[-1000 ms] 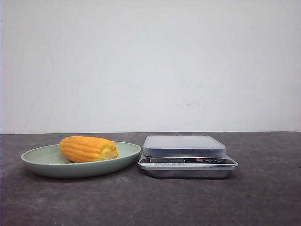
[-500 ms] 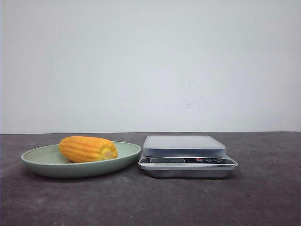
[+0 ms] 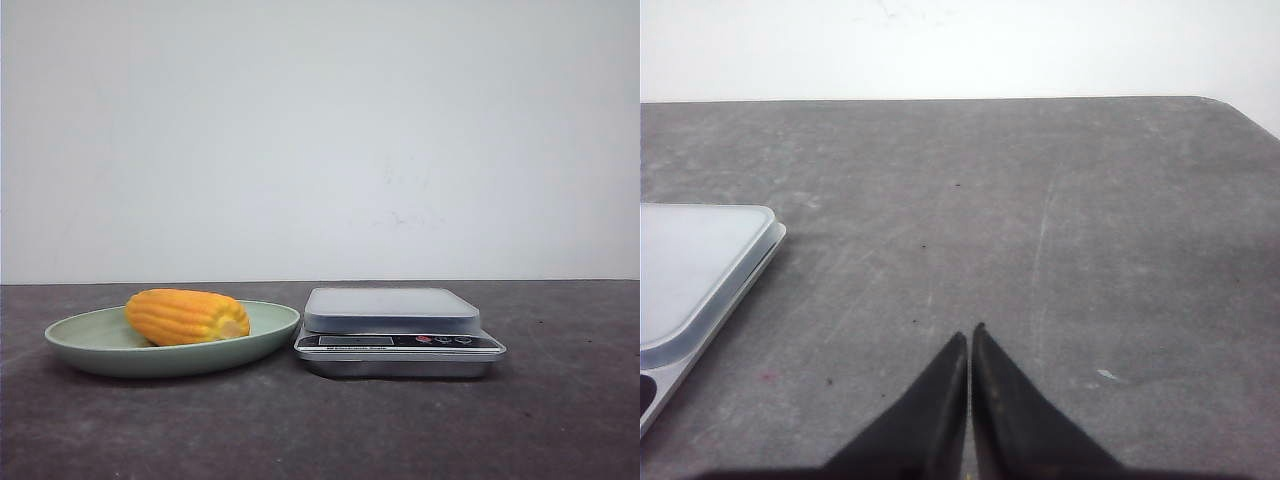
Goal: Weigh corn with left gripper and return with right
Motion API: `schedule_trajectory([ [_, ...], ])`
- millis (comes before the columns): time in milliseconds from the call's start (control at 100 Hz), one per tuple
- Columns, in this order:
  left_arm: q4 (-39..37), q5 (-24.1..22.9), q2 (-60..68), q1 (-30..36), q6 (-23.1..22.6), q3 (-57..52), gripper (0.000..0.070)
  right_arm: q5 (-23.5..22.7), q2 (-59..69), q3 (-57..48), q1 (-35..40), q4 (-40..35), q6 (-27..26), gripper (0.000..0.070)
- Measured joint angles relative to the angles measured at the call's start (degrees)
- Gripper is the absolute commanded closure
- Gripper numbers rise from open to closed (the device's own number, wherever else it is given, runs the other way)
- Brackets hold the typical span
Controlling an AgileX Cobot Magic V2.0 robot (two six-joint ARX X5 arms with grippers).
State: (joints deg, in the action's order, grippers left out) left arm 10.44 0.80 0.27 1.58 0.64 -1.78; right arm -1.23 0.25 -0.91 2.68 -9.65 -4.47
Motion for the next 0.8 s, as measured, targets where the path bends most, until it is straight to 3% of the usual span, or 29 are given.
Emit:
schedule_trajectory([
  [550, 0.0, 0.5, 0.0, 0.0, 0.5, 0.0, 0.0700, -0.6, 0.0, 0.0, 0.0, 0.1, -0.1, 0.0700],
  [670, -0.1, 3.6, 0.0, 0.0, 6.1, 0.0, 0.0700, -0.7, 0.0, 0.0, 0.0, 0.1, -1.9, 0.0700],
  [800, -0.1, 3.8, 0.0, 0.0, 13.7, 0.0, 0.0700, -0.7, 0.0, 0.0, 0.0, 0.1, -6.6, 0.0700],
])
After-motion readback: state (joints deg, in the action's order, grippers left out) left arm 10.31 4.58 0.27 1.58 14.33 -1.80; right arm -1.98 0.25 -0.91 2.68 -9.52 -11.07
